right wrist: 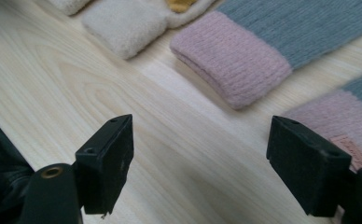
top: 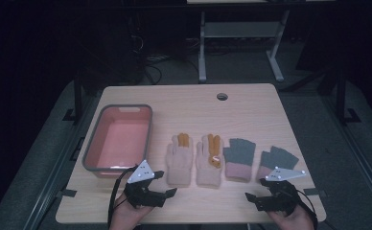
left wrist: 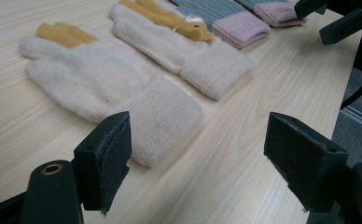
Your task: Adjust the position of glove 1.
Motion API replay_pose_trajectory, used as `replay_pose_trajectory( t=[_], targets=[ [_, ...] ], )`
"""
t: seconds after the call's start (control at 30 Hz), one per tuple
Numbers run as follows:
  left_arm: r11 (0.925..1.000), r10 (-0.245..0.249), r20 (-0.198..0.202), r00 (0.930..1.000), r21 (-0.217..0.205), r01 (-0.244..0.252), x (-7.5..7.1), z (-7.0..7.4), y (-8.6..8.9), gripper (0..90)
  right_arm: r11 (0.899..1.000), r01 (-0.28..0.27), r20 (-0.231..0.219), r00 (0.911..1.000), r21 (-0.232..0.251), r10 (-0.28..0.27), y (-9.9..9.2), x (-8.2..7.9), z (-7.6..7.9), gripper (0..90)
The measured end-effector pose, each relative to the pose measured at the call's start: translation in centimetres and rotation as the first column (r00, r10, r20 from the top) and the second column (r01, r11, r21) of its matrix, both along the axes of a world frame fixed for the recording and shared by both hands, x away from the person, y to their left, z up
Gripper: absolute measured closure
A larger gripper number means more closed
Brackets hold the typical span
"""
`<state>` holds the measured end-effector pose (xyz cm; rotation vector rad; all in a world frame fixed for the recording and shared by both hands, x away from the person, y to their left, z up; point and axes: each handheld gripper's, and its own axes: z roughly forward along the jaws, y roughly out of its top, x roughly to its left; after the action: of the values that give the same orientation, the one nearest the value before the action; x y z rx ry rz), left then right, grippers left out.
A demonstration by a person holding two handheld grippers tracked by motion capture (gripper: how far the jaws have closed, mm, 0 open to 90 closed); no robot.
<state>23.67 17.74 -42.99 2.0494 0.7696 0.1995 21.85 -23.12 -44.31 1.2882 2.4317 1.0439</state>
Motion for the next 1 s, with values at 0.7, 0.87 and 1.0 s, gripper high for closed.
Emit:
replay_pose_trajectory(
  t=[0.7, 0.87, 1.0],
  targets=[
    [1.0000, 0.001, -0.014, 0.9999, -0.005, -0.001, 0.1, -0.1, 0.0, 23.2, 0.995, -0.085, -0.054, 0.9952, -0.050, 0.082, 5.4, 3.9, 3.2, 22.4],
    [1.0000, 0.000, -0.018, 0.9998, -0.001, 0.000, 0.2, -0.2, 0.1, 23.2, 0.991, -0.119, -0.072, 0.9909, -0.062, 0.114, 7.5, 5.8, 3.2, 23.2],
    [1.0000, 0.000, -0.017, 0.9998, -0.002, 0.000, 0.1, -0.2, 0.1, 23.2, 0.988, -0.132, -0.092, 0.9880, -0.085, 0.124, 8.5, 6.5, 3.2, 23.2]
  ],
)
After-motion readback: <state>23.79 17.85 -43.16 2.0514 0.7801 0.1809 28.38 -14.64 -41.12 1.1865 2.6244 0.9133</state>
